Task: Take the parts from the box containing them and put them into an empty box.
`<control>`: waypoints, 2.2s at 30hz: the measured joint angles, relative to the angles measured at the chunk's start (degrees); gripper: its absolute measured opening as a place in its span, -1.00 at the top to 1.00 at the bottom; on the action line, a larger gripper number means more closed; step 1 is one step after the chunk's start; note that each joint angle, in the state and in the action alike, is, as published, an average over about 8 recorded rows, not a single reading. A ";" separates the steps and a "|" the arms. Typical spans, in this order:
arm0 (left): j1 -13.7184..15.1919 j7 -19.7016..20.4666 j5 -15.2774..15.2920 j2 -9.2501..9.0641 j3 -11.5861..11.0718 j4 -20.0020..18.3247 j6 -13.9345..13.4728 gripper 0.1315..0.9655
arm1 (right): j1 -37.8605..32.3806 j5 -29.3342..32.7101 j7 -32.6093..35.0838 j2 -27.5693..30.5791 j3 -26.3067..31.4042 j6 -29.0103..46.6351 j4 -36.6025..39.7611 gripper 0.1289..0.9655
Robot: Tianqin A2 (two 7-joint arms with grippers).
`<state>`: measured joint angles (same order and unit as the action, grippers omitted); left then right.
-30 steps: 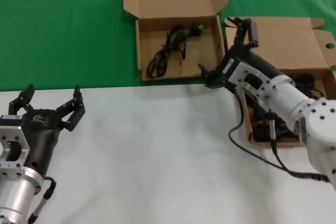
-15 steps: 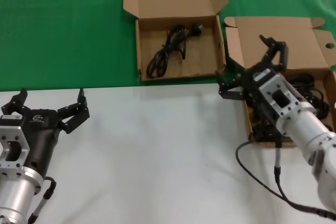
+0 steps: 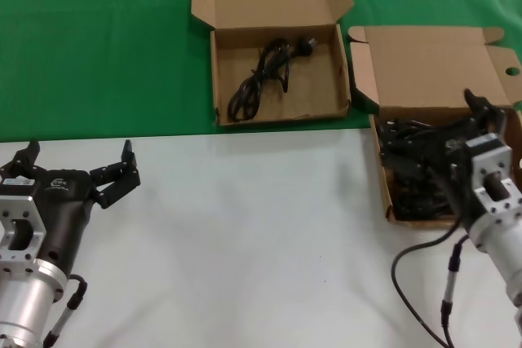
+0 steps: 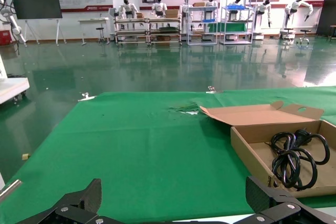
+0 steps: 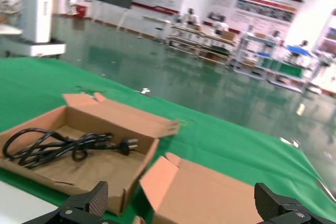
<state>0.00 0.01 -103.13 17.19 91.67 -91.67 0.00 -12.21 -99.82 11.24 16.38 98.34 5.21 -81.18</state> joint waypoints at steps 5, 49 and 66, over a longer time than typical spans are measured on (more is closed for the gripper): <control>0.00 0.00 0.00 0.00 0.00 0.00 0.00 -1.00 | 4.20 -1.14 -3.86 0.28 -2.30 -1.79 -3.61 -1.00; 0.00 -0.01 0.00 0.00 0.00 0.00 0.00 -1.00 | 10.08 -2.74 -9.29 0.67 -5.51 -4.31 -8.67 -1.00; 0.00 -0.01 0.00 0.00 0.00 0.00 0.00 -1.00 | 10.08 -2.74 -9.29 0.67 -5.51 -4.31 -8.67 -1.00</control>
<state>0.00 0.00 -103.13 17.19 91.67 -91.67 0.00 -2.12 -102.56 1.95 17.05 92.83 0.90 -89.85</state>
